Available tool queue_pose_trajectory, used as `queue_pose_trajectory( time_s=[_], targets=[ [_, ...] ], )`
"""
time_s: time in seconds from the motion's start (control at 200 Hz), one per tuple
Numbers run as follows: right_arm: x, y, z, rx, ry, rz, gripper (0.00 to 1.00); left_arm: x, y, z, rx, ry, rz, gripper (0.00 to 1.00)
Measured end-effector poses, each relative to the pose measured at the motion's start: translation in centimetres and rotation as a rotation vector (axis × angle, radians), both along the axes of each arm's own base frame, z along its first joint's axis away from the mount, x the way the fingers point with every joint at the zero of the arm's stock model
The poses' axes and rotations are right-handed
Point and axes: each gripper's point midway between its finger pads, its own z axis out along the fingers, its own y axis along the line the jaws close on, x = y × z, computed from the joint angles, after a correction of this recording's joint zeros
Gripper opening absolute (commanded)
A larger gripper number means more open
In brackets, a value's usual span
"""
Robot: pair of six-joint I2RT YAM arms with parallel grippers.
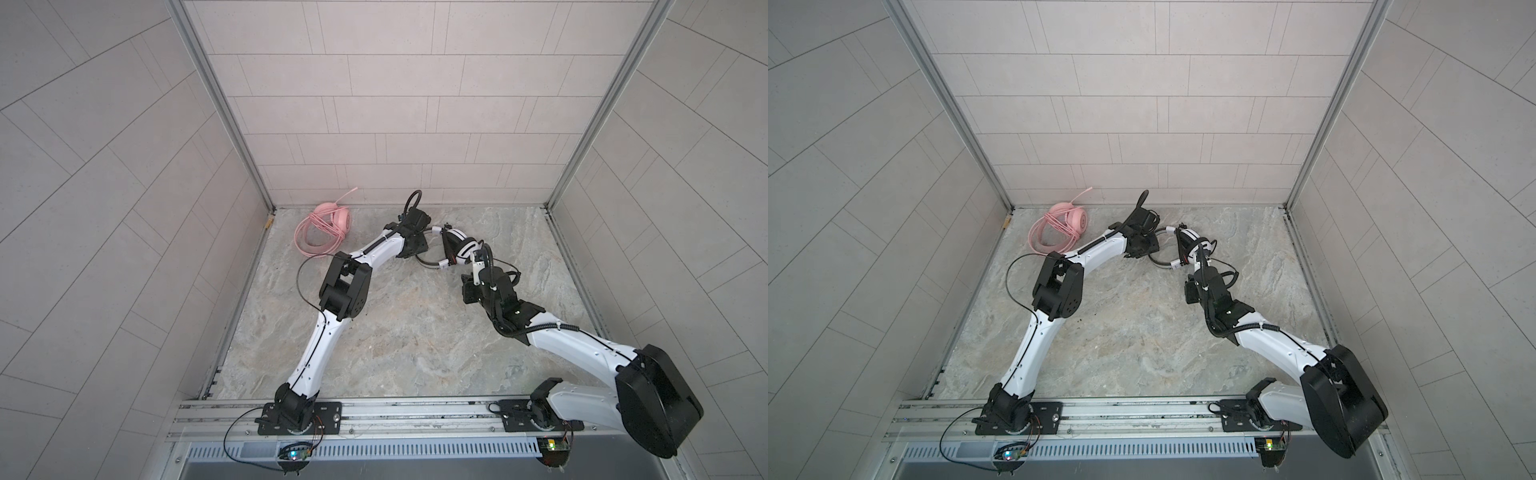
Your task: Wrap the headphones
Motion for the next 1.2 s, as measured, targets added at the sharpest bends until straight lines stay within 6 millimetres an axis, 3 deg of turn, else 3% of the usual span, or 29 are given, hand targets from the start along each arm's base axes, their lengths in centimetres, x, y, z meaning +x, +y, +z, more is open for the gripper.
queue_pose_trajectory(
  time_s=[0.215, 0.43, 0.555, 0.691, 0.741, 0.806, 0.911, 1.066, 1.201],
  targets=[
    [0.1, -0.2, 0.1, -0.001, -0.007, -0.013, 0.31, -2.7, 2.8, 2.0, 0.048, -0.013, -0.042, 1.00],
    [0.4, -1.2, -0.2, -0.010, -0.012, -0.056, 0.31, -6.0, 8.2, 8.6, 0.140, -0.175, -0.030, 1.00],
    [0.9, -2.7, -0.7, -0.023, -0.006, -0.113, 0.31, -8.5, 12.8, 11.3, 0.214, -0.288, 0.020, 1.00],
    [1.5, -6.0, -1.3, -0.037, 0.004, -0.230, 0.36, -12.4, 19.0, 10.9, 0.326, -0.402, 0.107, 1.00],
    [1.7, -7.5, -1.3, -0.038, 0.000, -0.289, 0.51, -13.9, 21.3, 9.9, 0.372, -0.412, 0.141, 1.00],
    [1.8, -9.6, -1.2, -0.043, -0.012, -0.376, 0.63, -15.6, 24.0, 8.4, 0.426, -0.412, 0.189, 1.00],
    [1.5, -13.0, -0.7, -0.077, -0.041, -0.533, 0.72, -17.8, 27.6, 7.2, 0.485, -0.422, 0.261, 1.00],
    [0.0, -17.5, 1.3, -0.130, -0.118, -0.732, 0.78, -19.5, 32.1, 9.5, 0.540, -0.508, 0.424, 1.00],
    [-1.4, -20.6, 2.2, -0.168, -0.199, -0.833, 0.78, -20.5, 34.3, 11.6, 0.571, -0.600, 0.522, 1.00]
  ],
)
